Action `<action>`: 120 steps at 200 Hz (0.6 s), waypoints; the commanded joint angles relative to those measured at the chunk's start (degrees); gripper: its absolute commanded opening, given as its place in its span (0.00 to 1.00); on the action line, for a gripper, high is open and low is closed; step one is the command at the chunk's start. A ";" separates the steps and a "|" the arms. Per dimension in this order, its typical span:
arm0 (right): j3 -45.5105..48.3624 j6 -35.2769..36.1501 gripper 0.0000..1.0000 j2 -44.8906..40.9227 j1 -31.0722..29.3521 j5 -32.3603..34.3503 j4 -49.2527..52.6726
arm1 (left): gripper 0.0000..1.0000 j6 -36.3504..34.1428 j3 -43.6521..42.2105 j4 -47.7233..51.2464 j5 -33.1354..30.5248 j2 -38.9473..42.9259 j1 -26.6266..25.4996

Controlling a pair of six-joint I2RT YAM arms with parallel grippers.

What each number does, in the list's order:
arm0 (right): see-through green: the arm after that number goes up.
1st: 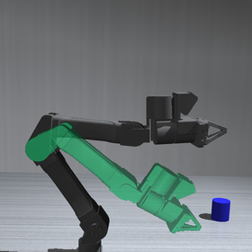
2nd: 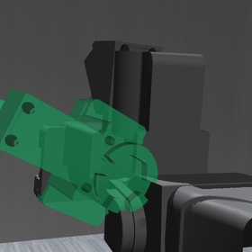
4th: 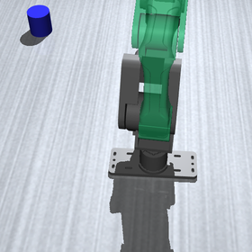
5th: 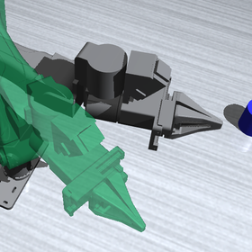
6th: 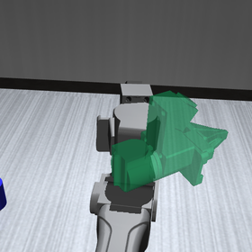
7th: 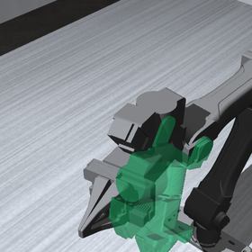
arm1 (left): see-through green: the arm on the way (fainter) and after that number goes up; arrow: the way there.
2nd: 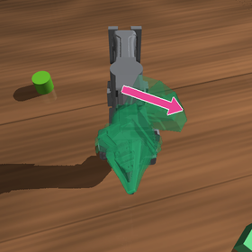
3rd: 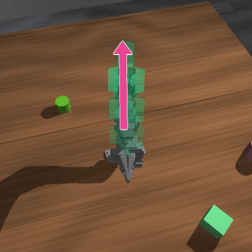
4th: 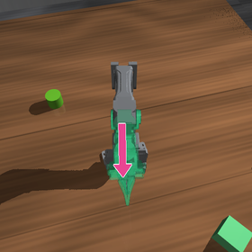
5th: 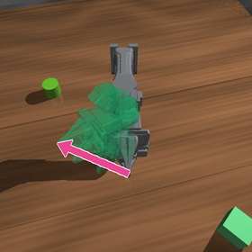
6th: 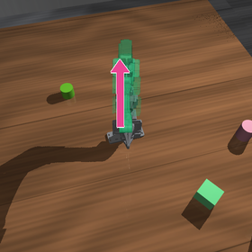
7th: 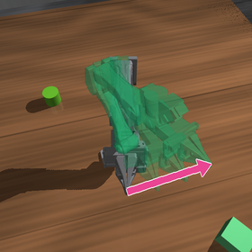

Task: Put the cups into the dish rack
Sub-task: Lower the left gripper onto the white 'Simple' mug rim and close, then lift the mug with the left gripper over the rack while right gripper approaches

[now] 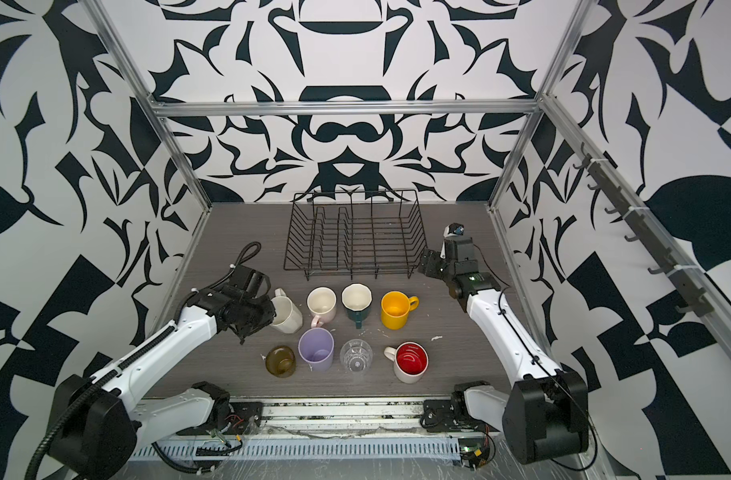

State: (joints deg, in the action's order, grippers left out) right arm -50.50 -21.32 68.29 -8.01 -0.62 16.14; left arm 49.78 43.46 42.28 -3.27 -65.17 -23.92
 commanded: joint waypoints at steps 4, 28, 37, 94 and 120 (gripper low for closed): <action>-0.75 -0.91 0.82 0.17 -0.06 -0.87 -2.08 | 0.03 -0.36 2.30 3.88 -2.82 3.87 -0.05; -1.24 -0.91 0.82 0.04 -0.04 -1.21 -1.86 | 0.00 -2.82 5.38 8.56 -6.62 6.95 0.07; -1.52 -0.79 0.82 -0.06 -0.06 -1.23 -1.65 | 0.00 -4.02 7.05 10.14 -8.41 8.24 0.02; -2.61 -0.92 0.83 -2.54 -0.05 -4.35 -2.17 | 0.00 -16.15 16.09 5.19 -5.35 15.02 4.23; -3.52 -2.24 0.83 -4.75 -0.07 -10.91 -4.80 | 0.00 -20.52 18.23 -4.89 8.83 14.81 9.90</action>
State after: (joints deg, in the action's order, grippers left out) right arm -50.65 -22.22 67.05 -8.01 -5.17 15.53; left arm 35.38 58.83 48.75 -7.03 -50.65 -18.02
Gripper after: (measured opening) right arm 0.830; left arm 0.107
